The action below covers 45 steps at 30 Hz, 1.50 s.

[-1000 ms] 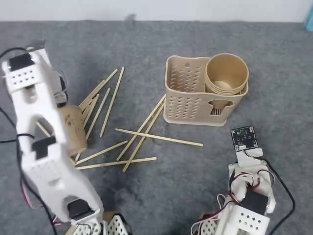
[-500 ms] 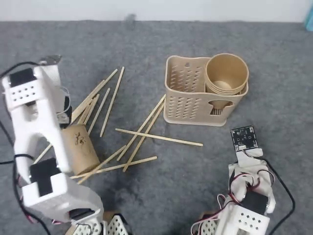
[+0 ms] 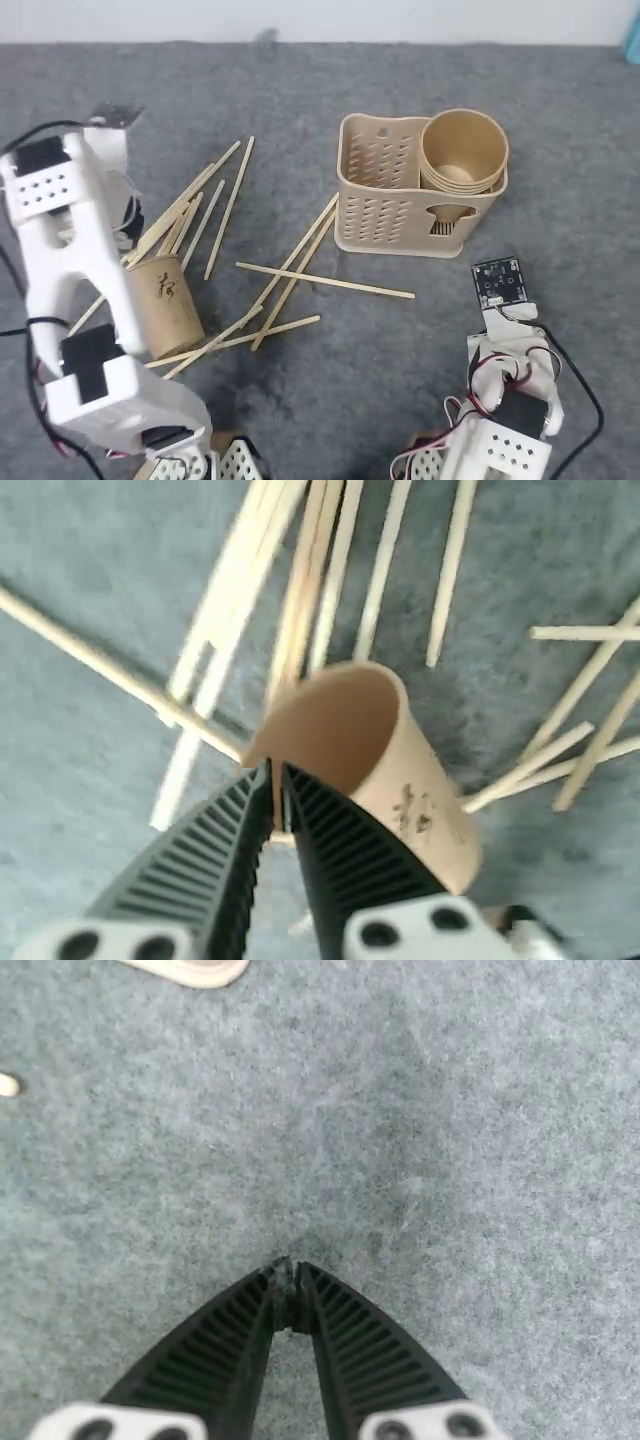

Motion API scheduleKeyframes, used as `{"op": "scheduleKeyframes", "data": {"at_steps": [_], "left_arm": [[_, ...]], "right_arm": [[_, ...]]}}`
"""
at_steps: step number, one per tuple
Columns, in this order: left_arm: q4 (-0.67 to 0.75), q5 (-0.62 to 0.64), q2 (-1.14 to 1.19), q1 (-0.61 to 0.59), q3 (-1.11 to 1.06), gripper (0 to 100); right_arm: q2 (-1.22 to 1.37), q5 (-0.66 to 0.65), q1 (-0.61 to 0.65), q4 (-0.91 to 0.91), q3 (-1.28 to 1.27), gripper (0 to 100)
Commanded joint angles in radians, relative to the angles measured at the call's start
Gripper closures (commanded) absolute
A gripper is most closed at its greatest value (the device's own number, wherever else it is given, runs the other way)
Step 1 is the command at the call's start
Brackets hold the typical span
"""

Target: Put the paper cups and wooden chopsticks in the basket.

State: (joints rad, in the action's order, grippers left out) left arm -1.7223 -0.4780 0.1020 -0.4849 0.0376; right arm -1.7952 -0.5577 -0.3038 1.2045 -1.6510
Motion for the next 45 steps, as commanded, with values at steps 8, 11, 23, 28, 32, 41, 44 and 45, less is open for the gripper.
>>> {"op": "scheduleKeyframes", "data": {"at_steps": [8,11,23,28,32,41,44,45], "left_arm": [[-0.037,-0.106,-0.153,-0.017,0.036,73],[-0.037,-0.149,-0.169,-0.034,0.024,73],[-0.037,-0.298,-0.169,-0.038,-0.206,77],[-0.035,-0.313,-0.167,-0.029,-0.271,77],[-0.035,-0.310,-0.169,-0.023,-0.266,77],[-0.035,-0.293,-0.167,-0.006,-0.248,77],[-0.035,-0.313,-0.167,0.012,-0.300,77],[-0.035,-0.321,-0.167,0.021,-0.315,77]], "right_arm": [[-0.019,-0.018,0.012,-0.004,0.005,99.0],[-0.019,-0.018,0.012,-0.004,0.005,99.0],[-0.019,-0.018,0.013,-0.004,0.005,99.0],[-0.019,-0.018,0.013,-0.004,0.005,99.0],[-0.019,-0.018,0.013,-0.004,0.005,99.0],[-0.019,-0.018,0.013,-0.002,0.005,99.1],[-0.019,-0.018,0.013,-0.002,0.005,99.1],[-0.019,-0.018,0.013,-0.002,0.005,99.1]]}}
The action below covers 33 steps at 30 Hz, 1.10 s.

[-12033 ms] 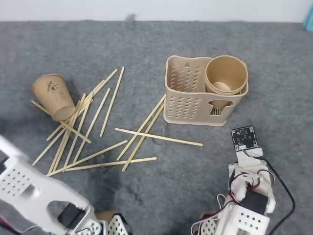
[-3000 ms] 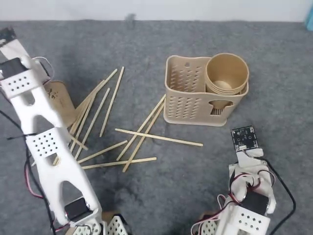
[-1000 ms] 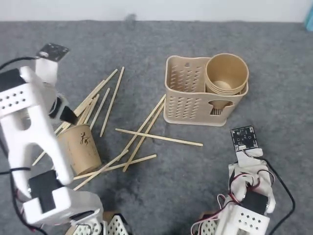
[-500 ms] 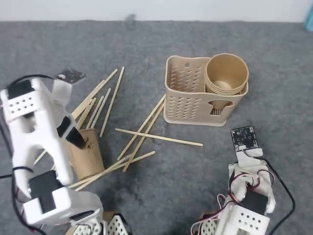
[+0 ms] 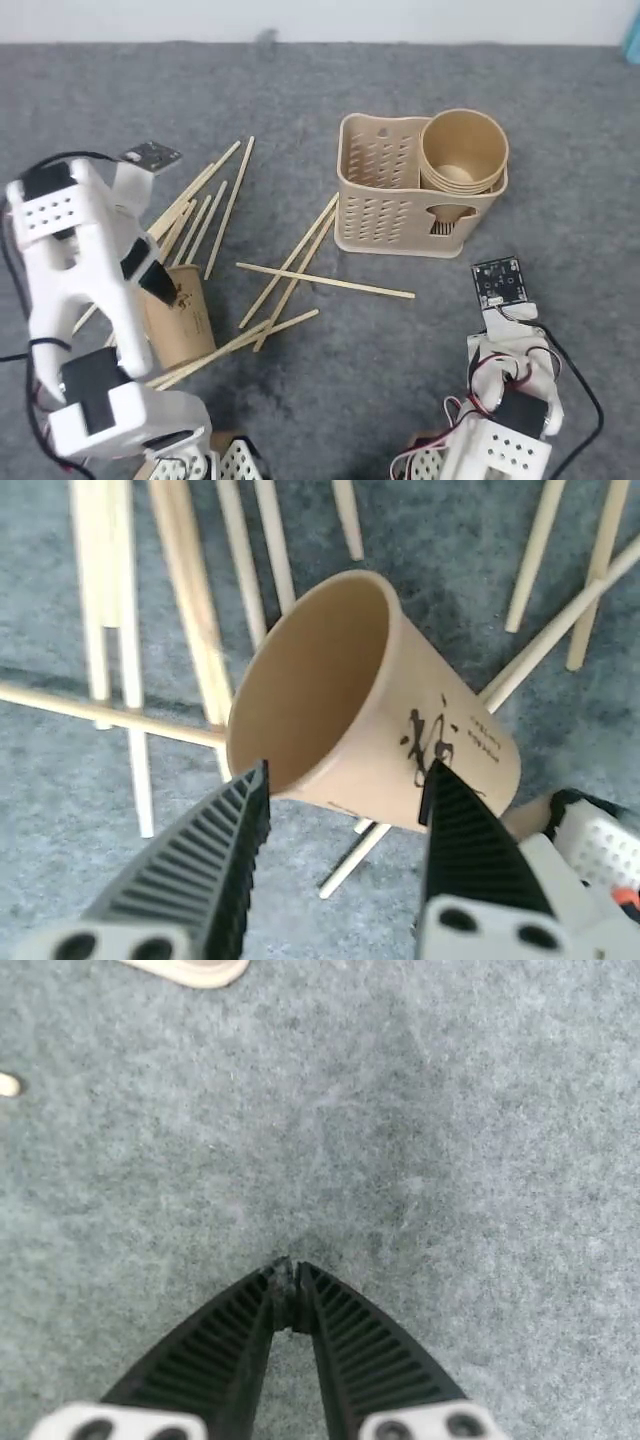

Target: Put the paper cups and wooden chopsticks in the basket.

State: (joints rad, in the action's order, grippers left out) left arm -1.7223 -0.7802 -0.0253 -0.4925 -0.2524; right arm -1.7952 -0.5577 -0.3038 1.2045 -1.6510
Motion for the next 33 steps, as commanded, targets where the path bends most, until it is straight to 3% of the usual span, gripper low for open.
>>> {"op": "scheduleKeyframes", "data": {"at_steps": [1,16,23,33], "left_arm": [[-0.035,-0.018,-0.040,0.038,-0.039,77],[-0.035,-0.020,-0.040,0.124,-0.073,78],[-0.035,-0.086,-0.040,0.198,-0.148,100],[-0.035,-0.087,-0.052,0.158,-0.054,99]], "right_arm": [[-0.019,-0.018,0.013,-0.002,0.005,99.1],[-0.019,-0.018,0.013,-0.002,0.005,99.1],[-0.019,-0.018,0.012,-0.002,0.005,99.1],[-0.019,-0.018,0.010,-0.004,0.005,99.1]]}}
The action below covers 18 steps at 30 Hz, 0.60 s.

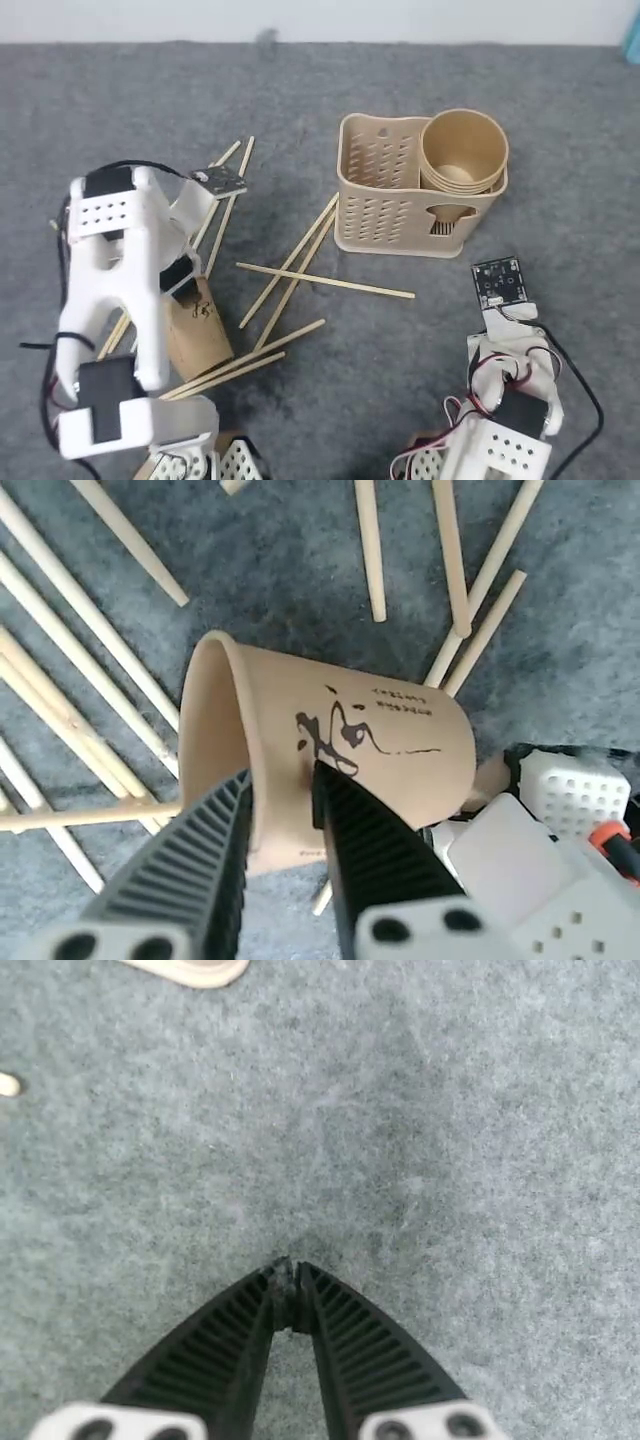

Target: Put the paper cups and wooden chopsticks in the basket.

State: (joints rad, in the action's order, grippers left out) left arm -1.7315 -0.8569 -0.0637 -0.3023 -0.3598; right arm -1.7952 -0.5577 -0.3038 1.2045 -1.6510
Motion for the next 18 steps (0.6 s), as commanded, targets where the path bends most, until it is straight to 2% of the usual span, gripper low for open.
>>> {"op": "scheduleKeyframes", "data": {"at_steps": [1,11,18], "left_arm": [[-0.026,-0.009,-0.014,-0.046,0.081,99],[-0.026,-0.009,-0.015,-0.270,0.335,99],[-0.026,-0.009,-0.015,-0.376,0.438,99]], "right_arm": [[-0.019,-0.018,0.010,-0.004,0.005,99.1],[-0.019,-0.018,0.010,-0.004,0.005,99.1],[-0.019,-0.018,0.012,-0.004,0.003,99.1]]}}
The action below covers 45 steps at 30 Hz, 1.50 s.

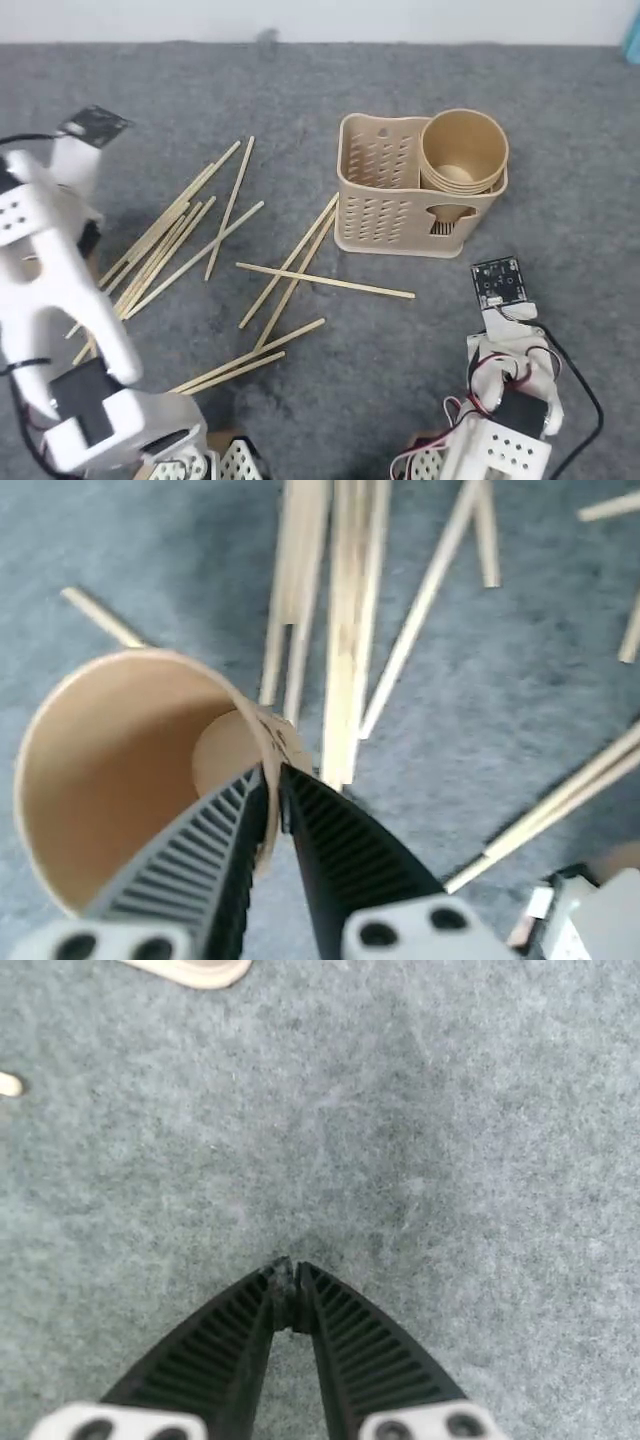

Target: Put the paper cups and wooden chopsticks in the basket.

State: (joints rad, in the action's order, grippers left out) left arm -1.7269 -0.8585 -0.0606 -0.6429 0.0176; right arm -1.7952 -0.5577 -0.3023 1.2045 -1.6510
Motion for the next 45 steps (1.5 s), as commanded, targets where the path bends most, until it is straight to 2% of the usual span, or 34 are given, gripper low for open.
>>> {"op": "scheduleKeyframes", "data": {"at_steps": [1,4,7,11,16,20,27,38,41,45], "left_arm": [[-0.031,-0.008,-0.018,-0.048,0.068,99],[0.000,-0.008,-0.017,-0.091,0.088,99],[0.112,0.031,-0.017,-0.141,0.088,99],[0.282,0.215,-0.011,-0.221,0.087,99],[0.420,0.431,-0.009,-0.298,0.038,99],[0.563,0.519,-0.017,-0.313,-0.102,99],[0.732,0.522,-0.017,-0.310,-0.309,99],[0.736,0.516,-0.017,-0.307,-0.414,98],[0.733,0.462,-0.017,-0.307,-0.429,98],[0.683,0.456,-0.018,-0.307,-0.423,93]], "right_arm": [[-0.019,-0.018,0.010,-0.004,0.003,99.1],[-0.019,-0.018,0.010,-0.004,0.003,99.1],[-0.019,-0.018,0.010,-0.004,0.003,99.1],[-0.019,-0.018,0.010,-0.004,0.003,99.1],[-0.019,-0.018,0.010,-0.004,0.003,99.1],[-0.019,-0.018,0.010,-0.004,0.003,99.1],[-0.019,-0.018,0.010,-0.004,0.003,99.1],[-0.019,-0.018,0.010,-0.004,0.003,99.1],[-0.019,-0.018,0.010,-0.004,0.003,99.1],[-0.019,-0.018,0.010,-0.004,0.003,99.1]]}}
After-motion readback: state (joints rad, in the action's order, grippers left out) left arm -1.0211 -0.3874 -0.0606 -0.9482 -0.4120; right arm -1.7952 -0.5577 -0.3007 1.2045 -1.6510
